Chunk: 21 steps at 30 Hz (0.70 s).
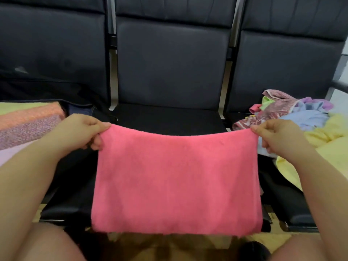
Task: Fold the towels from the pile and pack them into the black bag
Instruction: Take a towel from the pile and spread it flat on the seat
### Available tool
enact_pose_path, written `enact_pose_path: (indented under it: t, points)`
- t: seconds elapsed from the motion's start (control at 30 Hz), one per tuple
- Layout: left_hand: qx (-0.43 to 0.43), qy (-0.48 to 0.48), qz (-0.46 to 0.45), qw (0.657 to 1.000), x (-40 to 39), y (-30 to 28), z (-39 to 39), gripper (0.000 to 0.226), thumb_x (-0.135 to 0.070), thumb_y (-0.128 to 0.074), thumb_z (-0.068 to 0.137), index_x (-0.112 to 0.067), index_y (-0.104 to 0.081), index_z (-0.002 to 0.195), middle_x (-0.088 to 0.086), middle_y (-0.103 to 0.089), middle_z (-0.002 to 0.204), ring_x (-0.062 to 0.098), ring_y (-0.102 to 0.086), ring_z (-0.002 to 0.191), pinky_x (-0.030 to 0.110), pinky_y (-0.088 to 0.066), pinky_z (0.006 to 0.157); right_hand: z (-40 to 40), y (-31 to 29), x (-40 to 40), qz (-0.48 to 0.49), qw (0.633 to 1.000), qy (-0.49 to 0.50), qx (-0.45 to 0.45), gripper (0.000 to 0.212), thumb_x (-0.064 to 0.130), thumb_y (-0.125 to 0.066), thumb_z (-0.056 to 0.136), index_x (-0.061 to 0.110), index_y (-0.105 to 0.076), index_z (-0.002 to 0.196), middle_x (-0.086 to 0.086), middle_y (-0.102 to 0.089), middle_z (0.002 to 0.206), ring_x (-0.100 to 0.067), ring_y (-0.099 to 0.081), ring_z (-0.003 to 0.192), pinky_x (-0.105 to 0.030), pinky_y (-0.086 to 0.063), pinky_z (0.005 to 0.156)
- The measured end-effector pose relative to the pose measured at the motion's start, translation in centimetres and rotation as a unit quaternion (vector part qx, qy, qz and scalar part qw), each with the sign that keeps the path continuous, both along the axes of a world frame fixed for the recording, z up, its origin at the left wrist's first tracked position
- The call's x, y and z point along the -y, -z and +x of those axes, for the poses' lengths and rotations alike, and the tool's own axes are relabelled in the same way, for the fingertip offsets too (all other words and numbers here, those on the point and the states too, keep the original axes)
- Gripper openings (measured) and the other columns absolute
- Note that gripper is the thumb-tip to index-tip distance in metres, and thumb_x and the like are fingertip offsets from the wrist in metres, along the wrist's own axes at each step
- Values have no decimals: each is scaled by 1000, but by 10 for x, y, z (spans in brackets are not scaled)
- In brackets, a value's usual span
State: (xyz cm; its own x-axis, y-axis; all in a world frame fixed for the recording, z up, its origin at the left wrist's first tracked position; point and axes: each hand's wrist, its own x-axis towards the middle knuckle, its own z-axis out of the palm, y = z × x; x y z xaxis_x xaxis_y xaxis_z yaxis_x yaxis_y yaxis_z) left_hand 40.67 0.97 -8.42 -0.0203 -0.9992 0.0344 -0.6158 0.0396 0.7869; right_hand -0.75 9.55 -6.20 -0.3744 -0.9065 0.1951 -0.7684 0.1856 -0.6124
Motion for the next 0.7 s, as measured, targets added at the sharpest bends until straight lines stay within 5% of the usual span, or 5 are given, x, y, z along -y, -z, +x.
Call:
enact_pose_path:
  t: [0.13,0.23,0.33,0.47,0.7]
  points:
    - [-140,-26,37,989,16,9,-16,25,-22,-46,100,-11,-55,81,-2,-68,55,5,-63,44,11,-44,38,8,18,31,-22,985,29,168,28,21,-47,100,4,-52,79,-3,-58,41,-7,-54,32,-15,-45,37]
    - [-170,-39,2,985,37,25,-28,23,-20,-42,102,-17,-55,83,7,-72,78,11,-68,58,22,-56,56,5,37,56,-68,978,50,190,21,26,-48,100,10,-55,88,-3,-69,63,-17,-69,63,-31,-58,69]
    - [-95,-12,-51,994,52,42,-46,21,-29,-55,92,-24,-58,111,8,-63,122,20,-63,105,37,-46,100,14,46,73,-97,994,33,45,36,36,-60,90,12,-59,118,-5,-67,114,-18,-62,107,-27,-44,89]
    - [125,114,91,981,41,64,-86,108,-35,-67,86,-18,17,150,5,1,159,18,-7,146,29,-11,118,48,65,78,101,989,-104,35,114,40,-72,81,20,17,151,2,0,160,-12,-16,142,-29,-22,113]
    - [454,201,228,838,33,53,-108,94,-69,-52,81,-11,-24,149,14,-25,154,30,-29,139,35,-30,112,50,68,76,443,870,-143,-163,101,63,-60,81,16,-9,153,-9,-17,158,-27,-29,140,-35,-30,112]
